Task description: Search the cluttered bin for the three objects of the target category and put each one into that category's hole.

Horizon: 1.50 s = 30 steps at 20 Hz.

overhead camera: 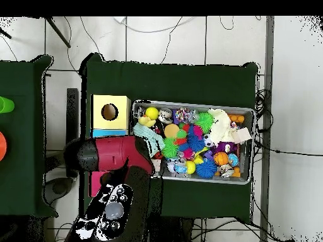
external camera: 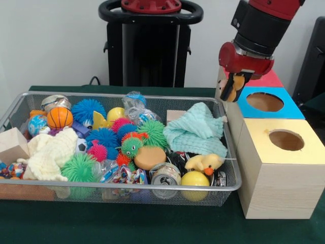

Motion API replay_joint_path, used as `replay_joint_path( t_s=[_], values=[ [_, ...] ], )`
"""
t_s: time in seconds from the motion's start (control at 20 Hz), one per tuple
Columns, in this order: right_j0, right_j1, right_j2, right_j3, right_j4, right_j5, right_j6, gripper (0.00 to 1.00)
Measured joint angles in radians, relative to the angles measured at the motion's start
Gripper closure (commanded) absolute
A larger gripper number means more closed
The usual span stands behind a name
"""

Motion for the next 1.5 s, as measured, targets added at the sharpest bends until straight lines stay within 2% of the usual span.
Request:
replay_joint_path(
  t_s=[0.25, 0.9, 1.5],
  values=[
    [0.038, 0.007, -0.015, -0.023, 0.033, 0.041, 0.053, 1.0],
    [0.053, -0.003, -0.024, -0.02, 0.059, 0.044, 0.106, 1.0],
    [0.093, -0.087, -0.03, 0.026, 0.064, 0.044, 0.106, 1.0]
  ],
)
